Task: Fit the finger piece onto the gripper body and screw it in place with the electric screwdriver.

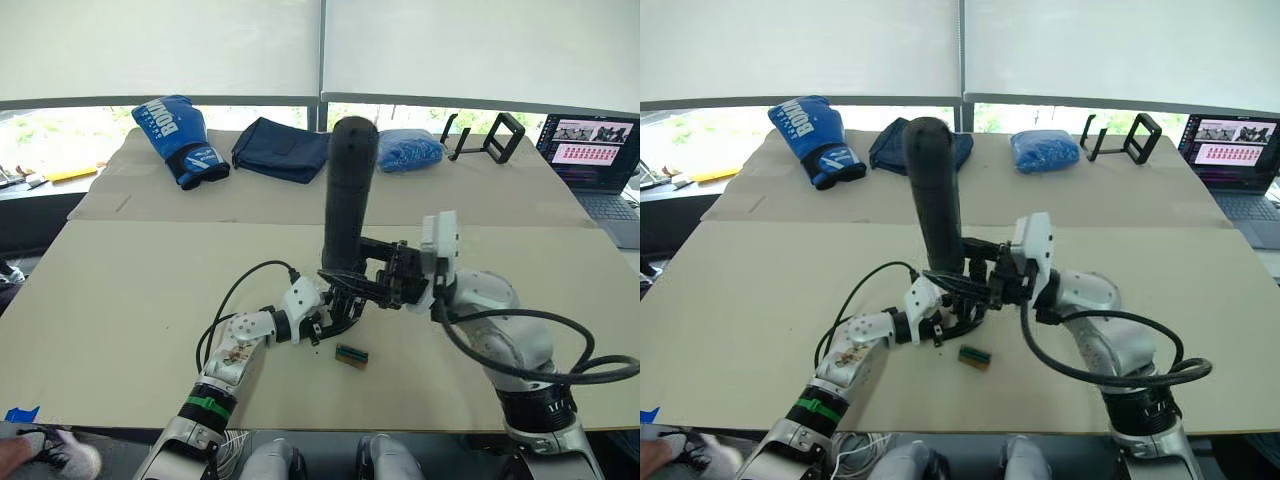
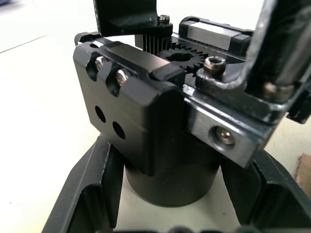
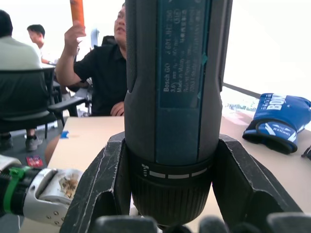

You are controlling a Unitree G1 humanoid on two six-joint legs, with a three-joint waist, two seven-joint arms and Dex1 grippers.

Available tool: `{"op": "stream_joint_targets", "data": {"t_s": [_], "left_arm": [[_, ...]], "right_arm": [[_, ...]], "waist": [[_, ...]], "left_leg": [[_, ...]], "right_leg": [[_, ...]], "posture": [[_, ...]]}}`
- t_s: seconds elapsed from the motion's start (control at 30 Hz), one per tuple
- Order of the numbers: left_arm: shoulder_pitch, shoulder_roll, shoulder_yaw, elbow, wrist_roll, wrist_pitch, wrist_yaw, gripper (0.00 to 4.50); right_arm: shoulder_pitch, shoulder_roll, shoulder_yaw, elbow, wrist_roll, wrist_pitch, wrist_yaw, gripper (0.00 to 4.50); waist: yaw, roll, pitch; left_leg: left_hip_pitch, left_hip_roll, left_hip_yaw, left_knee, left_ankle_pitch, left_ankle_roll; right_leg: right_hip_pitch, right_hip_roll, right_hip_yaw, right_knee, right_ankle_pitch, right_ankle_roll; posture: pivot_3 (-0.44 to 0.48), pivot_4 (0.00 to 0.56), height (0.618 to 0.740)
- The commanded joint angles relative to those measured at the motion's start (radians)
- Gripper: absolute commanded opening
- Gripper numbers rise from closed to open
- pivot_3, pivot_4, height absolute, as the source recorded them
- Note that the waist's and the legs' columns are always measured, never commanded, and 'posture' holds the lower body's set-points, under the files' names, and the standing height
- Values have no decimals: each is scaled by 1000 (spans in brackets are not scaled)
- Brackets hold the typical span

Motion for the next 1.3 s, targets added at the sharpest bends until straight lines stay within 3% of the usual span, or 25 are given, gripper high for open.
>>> {"op": "stream_joint_targets", "data": {"t_s": [0.03,0.37,0.5,0.53,0.8,1.03,1.2,1.3], "left_arm": [[13,-2,-11,58,23,3,20,2326],[1,-30,1,111,12,-11,28,2326],[9,-31,12,108,-1,7,23,4299],[9,-26,14,103,2,3,25,4428],[58,52,74,43,-28,-18,15,4428],[177,199,203,-96,-201,-31,-133,4428],[257,331,327,-203,-354,6,-262,4428],[293,406,408,-262,-444,73,-305,4428]], "right_arm": [[-72,-20,-83,-105,111,9,14,1914],[-111,-96,-167,-200,287,121,-38,1914],[-126,-161,-249,-223,373,170,-86,1914],[-127,-184,-269,-221,393,184,-89,1914],[-108,-406,-446,-139,488,282,-66,1914],[-57,-606,-574,29,480,378,27,1914],[15,-759,-582,166,420,492,96,1914],[67,-877,-519,226,350,581,138,1914]], "waist": [[1,1,0],[8,1,0],[12,0,0],[12,0,0],[-4,-1,1],[-25,-1,3],[-21,3,8],[-12,3,8]], "left_leg": [[0,0,0,0,0,0],[0,0,-1,0,0,1],[0,-1,-1,1,0,1],[0,-1,-1,1,0,2],[-1,0,-1,-1,-1,2],[0,2,0,-4,1,0],[-4,2,0,-3,1,0],[-11,1,0,-1,1,0]], "right_leg": [[0,0,0,0,0,0],[1,-2,-1,0,1,0],[1,-3,-1,-1,1,1],[1,-3,-1,-1,1,1],[0,-2,0,-1,1,1],[-2,1,1,-1,0,-1],[-5,0,1,-1,0,-2],[-12,-2,1,-1,0,-1]], "posture": [[0,150,740],[0,150,740],[0,150,740],[0,150,740],[0,150,740],[0,150,740],[0,150,740],[0,150,740]]}}
